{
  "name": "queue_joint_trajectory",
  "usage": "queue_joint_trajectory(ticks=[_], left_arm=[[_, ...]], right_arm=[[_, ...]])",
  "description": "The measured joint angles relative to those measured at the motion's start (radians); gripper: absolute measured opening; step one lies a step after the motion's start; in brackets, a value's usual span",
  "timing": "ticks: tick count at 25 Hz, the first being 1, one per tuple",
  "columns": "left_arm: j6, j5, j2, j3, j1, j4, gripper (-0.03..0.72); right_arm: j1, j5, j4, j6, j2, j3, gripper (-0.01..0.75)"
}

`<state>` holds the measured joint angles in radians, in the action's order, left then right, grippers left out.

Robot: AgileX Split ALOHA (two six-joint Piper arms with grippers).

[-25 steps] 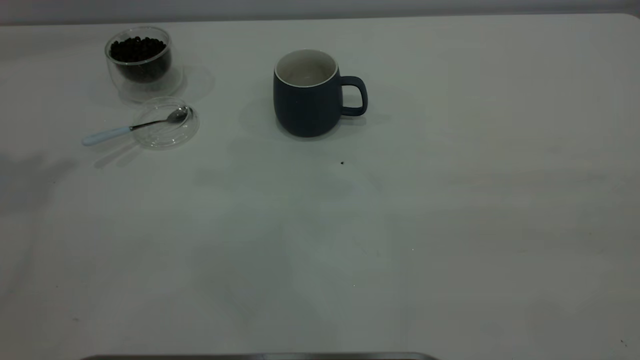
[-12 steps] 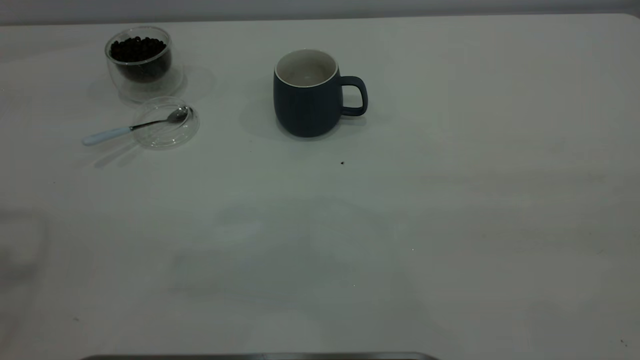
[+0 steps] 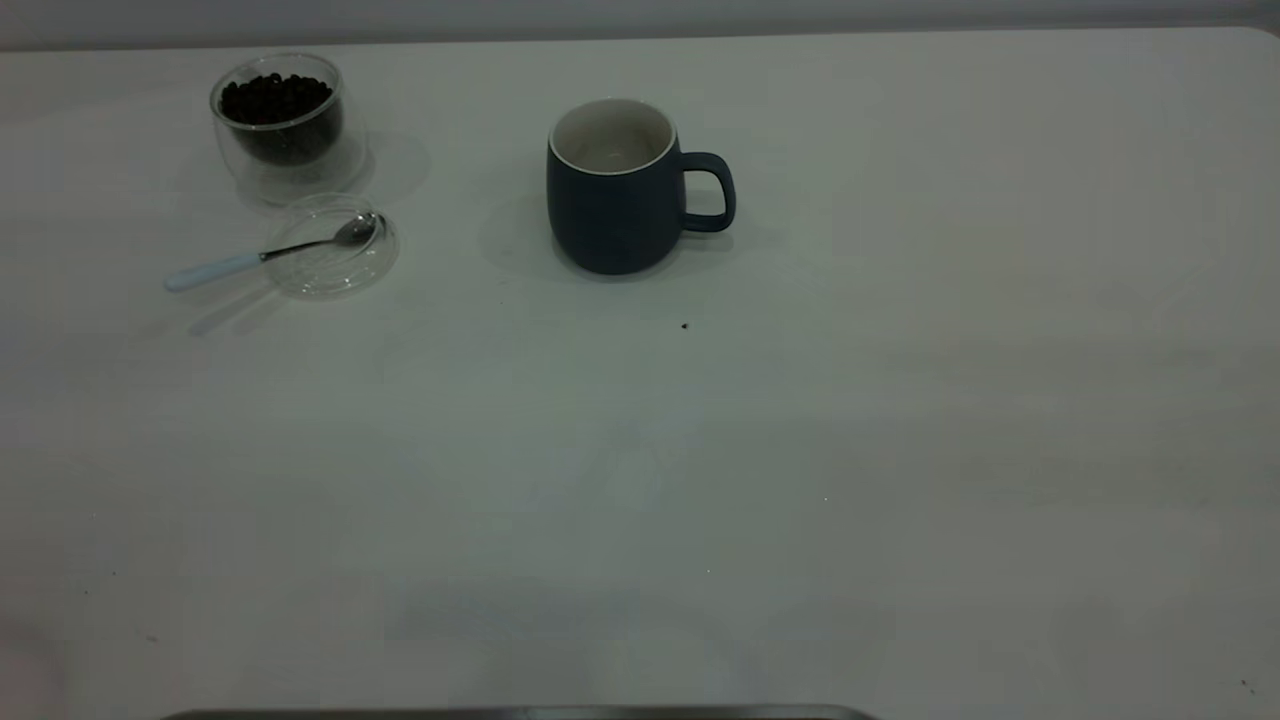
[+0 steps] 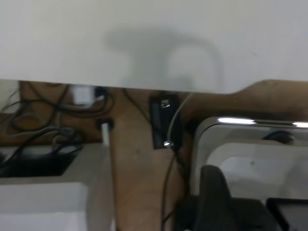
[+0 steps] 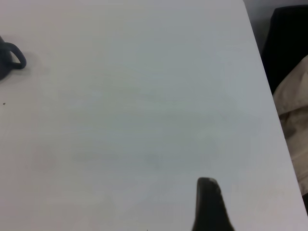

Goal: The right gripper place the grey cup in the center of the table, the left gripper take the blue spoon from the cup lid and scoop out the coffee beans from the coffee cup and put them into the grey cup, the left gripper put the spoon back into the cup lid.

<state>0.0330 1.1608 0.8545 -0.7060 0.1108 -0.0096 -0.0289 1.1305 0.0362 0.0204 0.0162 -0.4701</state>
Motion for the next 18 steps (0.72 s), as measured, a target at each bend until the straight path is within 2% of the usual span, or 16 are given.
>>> queue_joint_trajectory(ticks=[4, 8, 13, 18], left_arm=[[0.016, -0.03, -0.186, 0.121, -0.002, -0.051, 0.537], [0.021, -0.048, -0.344, 0.214, -0.07, -0.052, 0.537], [0.028, -0.049, -0.513, 0.218, -0.178, -0.032, 0.537], [0.028, -0.047, -0.658, 0.218, -0.189, -0.032, 0.537]], right_arm=[[0.0, 0.0, 0.0, 0.0, 0.0, 0.0, 0.458], [0.0, 0.0, 0.0, 0.0, 0.0, 0.0, 0.458], [0.0, 0.0, 0.0, 0.0, 0.0, 0.0, 0.458], [0.0, 0.0, 0.0, 0.0, 0.0, 0.0, 0.458]])
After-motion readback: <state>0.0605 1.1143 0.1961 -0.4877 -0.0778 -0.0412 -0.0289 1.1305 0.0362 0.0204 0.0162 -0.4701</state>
